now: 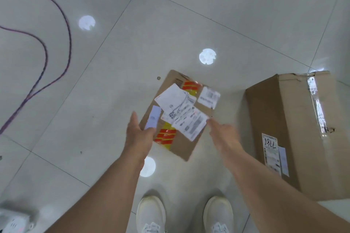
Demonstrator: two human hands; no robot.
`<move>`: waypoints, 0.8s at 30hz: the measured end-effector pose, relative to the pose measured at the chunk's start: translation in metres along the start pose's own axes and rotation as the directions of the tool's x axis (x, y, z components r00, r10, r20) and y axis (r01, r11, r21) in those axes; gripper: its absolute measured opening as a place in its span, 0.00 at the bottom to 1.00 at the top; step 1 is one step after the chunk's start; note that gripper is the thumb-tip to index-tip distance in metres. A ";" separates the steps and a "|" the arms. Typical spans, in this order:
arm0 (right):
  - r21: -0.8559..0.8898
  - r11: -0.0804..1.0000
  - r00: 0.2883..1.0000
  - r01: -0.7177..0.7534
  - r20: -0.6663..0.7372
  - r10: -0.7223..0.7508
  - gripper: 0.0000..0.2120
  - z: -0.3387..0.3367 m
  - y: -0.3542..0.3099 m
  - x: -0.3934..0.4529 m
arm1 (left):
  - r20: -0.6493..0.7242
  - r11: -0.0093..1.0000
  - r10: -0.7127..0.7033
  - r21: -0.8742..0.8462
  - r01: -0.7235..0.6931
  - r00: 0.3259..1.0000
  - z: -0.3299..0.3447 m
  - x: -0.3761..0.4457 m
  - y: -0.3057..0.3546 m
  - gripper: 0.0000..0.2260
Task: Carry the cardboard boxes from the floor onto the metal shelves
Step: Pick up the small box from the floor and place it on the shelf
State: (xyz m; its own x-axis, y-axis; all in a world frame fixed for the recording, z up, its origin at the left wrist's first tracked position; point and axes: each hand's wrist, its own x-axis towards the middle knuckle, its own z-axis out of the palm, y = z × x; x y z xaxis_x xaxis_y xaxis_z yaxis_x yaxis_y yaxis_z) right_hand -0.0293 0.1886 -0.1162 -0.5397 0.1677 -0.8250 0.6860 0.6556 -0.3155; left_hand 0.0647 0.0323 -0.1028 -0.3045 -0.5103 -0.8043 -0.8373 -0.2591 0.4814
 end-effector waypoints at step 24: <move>0.037 0.987 0.973 0.156 0.169 -0.160 0.18 0.008 0.012 0.014 | 0.082 0.977 -0.029 -0.207 0.046 0.996 0.006 0.022 -0.049 0.46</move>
State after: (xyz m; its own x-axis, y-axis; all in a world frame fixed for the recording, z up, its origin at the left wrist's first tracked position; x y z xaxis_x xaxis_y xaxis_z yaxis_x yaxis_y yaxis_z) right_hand -0.0243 0.1930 -0.1358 -0.5519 -0.0661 -0.8313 0.6110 0.6463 -0.4571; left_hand 0.0961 0.0384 -0.1463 -0.3159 -0.4337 -0.8438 -0.7383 -0.4463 0.5058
